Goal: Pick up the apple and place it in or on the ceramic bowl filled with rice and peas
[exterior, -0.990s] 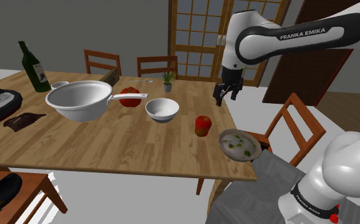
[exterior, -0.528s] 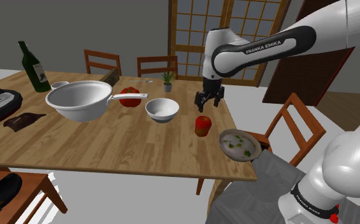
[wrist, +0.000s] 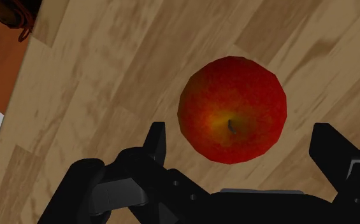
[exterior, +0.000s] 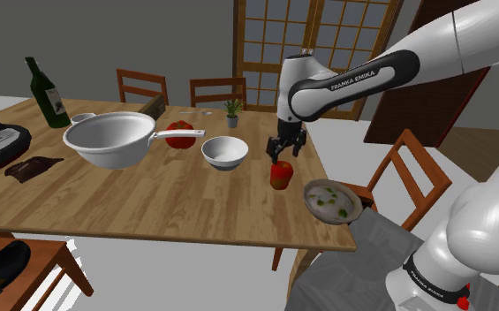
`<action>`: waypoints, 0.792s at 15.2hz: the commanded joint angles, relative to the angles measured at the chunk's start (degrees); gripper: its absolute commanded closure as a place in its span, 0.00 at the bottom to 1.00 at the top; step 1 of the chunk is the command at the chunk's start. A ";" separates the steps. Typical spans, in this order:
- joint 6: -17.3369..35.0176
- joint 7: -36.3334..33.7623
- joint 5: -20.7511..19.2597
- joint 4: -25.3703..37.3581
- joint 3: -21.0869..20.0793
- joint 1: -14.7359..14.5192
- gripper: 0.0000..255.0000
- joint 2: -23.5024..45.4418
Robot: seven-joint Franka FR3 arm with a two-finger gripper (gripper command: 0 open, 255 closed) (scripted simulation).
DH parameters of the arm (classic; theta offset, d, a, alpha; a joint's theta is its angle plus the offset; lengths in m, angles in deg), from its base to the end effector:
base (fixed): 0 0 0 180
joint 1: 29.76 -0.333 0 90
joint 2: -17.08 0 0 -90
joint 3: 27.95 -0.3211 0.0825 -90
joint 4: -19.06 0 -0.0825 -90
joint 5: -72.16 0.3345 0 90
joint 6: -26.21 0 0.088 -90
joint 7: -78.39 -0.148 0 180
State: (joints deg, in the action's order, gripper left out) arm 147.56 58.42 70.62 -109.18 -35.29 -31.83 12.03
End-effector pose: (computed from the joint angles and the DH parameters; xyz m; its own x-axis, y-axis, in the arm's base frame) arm 0.4563 0.0739 0.3950 0.9852 -0.1702 -0.0196 -0.1692 -0.9846 0.0430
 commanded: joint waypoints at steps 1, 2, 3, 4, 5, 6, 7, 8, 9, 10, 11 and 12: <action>0.84 -0.03 -0.06 -0.47 0.01 0.02 0.00 0.33; 0.84 -0.03 -0.06 -0.47 0.01 0.02 0.00 0.34; 0.84 -0.03 -0.06 -0.47 0.01 0.02 0.00 0.34; 0.84 -0.03 -0.06 -0.47 0.01 0.02 0.00 0.34; 0.84 -0.03 -0.06 -0.47 0.01 0.02 0.00 0.34; 0.84 -0.03 -0.06 -0.47 0.01 0.02 0.00 0.34; 0.83 -0.03 -0.06 -0.46 0.01 0.02 0.00 0.33; 0.83 -0.03 -0.06 -0.46 0.01 0.02 1.00 0.33; 0.83 -0.03 -0.06 -0.46 0.01 0.02 1.00 0.33; 0.83 -0.03 -0.06 -0.46 0.01 0.02 1.00 0.33; 0.83 -0.03 -0.06 -0.46 0.01 0.02 1.00 0.33; 0.83 -0.03 -0.06 -0.46 0.01 0.02 1.00 0.33</action>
State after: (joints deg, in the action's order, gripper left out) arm 148.39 58.39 70.56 -109.63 -35.28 -31.81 12.36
